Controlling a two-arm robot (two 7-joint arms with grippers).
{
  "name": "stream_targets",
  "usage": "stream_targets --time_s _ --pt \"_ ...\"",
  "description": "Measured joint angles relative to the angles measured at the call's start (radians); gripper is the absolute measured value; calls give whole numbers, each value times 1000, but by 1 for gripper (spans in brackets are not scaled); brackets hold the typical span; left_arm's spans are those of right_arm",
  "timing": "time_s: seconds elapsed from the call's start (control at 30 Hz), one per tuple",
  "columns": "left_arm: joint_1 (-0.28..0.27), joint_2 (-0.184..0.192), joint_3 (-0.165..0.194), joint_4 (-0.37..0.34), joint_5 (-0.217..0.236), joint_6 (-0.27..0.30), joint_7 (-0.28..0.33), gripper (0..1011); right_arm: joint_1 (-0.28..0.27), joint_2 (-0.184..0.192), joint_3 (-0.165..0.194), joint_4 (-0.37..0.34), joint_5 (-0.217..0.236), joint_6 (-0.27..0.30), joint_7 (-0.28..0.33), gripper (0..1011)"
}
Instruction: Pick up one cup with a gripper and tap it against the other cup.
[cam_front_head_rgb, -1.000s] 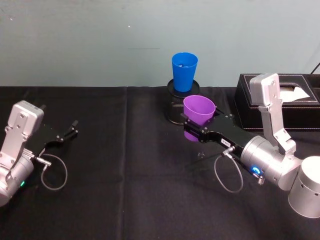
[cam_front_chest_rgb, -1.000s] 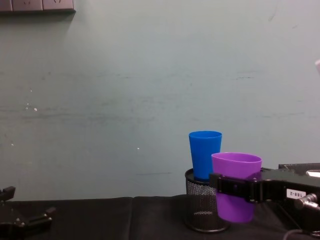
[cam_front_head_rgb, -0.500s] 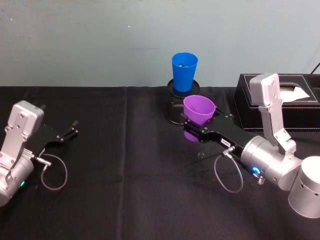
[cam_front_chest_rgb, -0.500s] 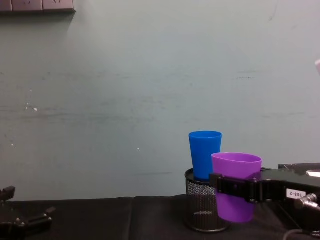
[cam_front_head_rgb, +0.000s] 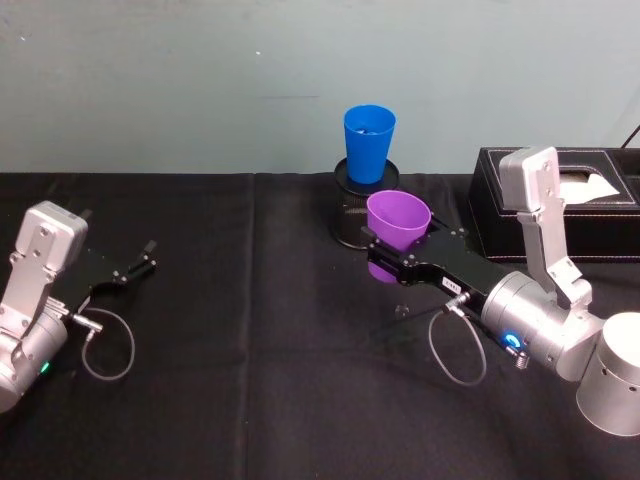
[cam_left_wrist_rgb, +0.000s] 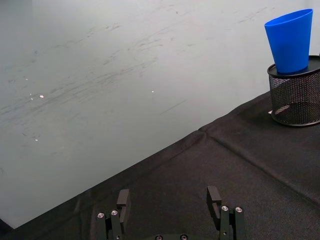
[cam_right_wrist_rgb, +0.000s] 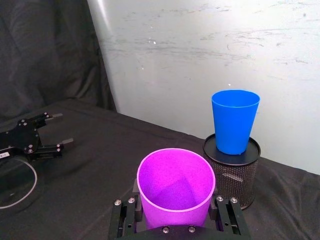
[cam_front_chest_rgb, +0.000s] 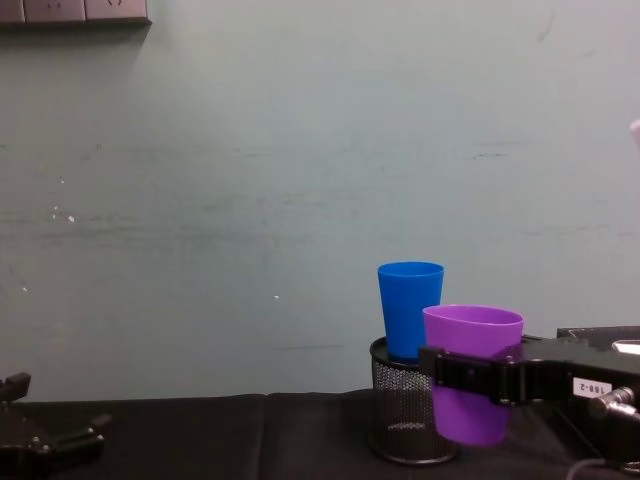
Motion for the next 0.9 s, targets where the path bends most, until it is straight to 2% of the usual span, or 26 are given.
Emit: stream_targets --time_s 0.9 --pt "0 0 0 0 0 0 0 1000 0 0 0 0 0 0 0 715"
